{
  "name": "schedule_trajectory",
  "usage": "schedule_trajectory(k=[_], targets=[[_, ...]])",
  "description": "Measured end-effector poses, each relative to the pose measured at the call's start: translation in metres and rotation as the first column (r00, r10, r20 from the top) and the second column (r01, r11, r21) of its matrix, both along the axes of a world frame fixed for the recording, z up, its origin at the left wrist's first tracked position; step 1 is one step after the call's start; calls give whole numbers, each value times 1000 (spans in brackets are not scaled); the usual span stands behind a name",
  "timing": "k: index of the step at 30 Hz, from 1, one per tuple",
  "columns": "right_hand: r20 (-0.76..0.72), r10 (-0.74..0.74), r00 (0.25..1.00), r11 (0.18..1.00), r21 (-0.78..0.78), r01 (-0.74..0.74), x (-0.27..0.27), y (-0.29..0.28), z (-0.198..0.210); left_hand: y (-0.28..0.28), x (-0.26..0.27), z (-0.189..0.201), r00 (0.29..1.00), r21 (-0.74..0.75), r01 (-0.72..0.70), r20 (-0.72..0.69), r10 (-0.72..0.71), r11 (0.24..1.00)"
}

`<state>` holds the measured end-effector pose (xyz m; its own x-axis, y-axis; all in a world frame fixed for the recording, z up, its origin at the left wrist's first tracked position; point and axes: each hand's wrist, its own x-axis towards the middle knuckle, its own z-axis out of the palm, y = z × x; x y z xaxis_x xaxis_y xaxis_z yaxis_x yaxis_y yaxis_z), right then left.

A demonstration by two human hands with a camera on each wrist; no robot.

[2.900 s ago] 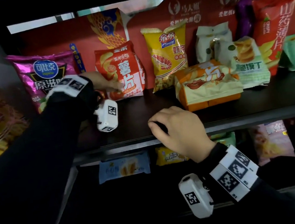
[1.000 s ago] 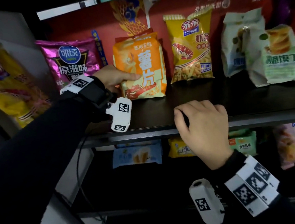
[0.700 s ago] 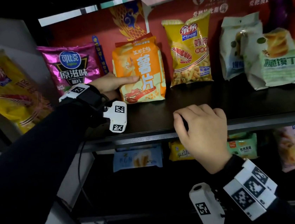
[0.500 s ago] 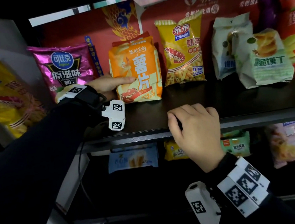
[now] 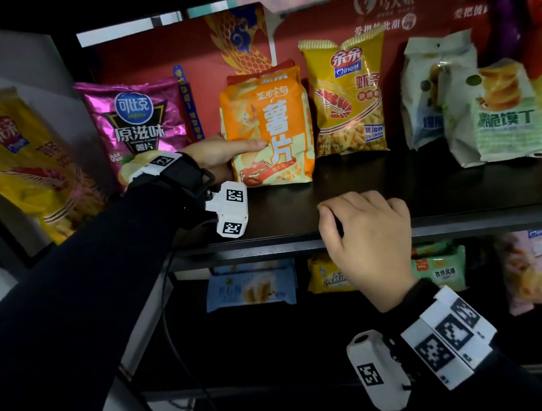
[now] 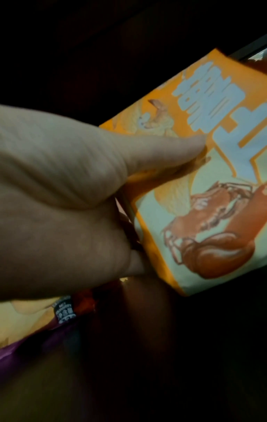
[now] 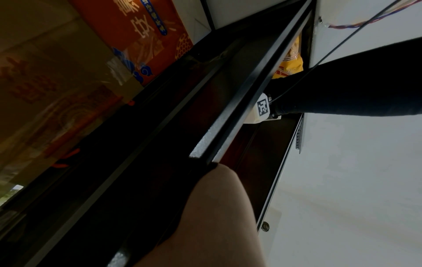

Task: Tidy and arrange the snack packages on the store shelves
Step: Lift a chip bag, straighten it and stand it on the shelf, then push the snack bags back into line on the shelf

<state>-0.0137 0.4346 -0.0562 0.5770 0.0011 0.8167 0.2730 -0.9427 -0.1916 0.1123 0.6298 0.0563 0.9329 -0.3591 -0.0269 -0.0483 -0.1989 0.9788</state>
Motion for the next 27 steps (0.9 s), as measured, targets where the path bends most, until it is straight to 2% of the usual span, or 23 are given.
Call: schedule_trajectory(k=[3, 5, 6, 8, 9, 11, 13, 15, 18, 22, 25, 27], targets=[[-4, 10, 1000, 1000, 0, -10, 0, -1, 0, 6, -15, 14, 998, 156, -51, 30, 47, 986], [0, 16, 1000, 1000, 4, -16, 0, 0, 0, 18, -28, 24, 990, 298, -137, 74, 120, 945], [-1, 15, 1000, 1000, 9, -15, -1, 0, 0, 27, -33, 26, 982, 313, -184, 89, 164, 932], [-20, -9, 1000, 1000, 7, 9, -2, 3, 1, 48, -47, 26, 953, 199, -299, 118, 280, 933], [-34, -26, 999, 1000, 5, 26, -3, 5, 2, 59, -54, 24, 911, 108, -397, 163, 378, 911], [-64, -19, 998, 999, 28, 21, -6, 13, 6, 79, -65, 19, 762, -100, -588, 264, 591, 803], [-122, 64, 990, 996, 68, -56, -6, 27, 12, 94, -72, 14, 625, -334, -651, 272, 731, 681], [-210, 152, 966, 988, 66, -141, -5, 49, 19, 106, -73, 11, 580, -417, -660, 248, 776, 625], [-312, 205, 928, 978, 16, -210, 3, 83, 26, 119, -60, 7, 544, -311, -743, 235, 805, 593], [-315, 171, 934, 984, -1, -180, 10, 108, 25, 122, -31, 8, 516, -198, -826, 114, 849, 528], [-283, 138, 949, 990, 12, -140, 11, 112, 22, 126, -18, 6, 511, 109, -860, 224, 830, 499], [-259, 133, 957, 991, 18, -133, 11, 112, 21, 130, -13, 2, 570, 286, -820, 315, 759, 496]])
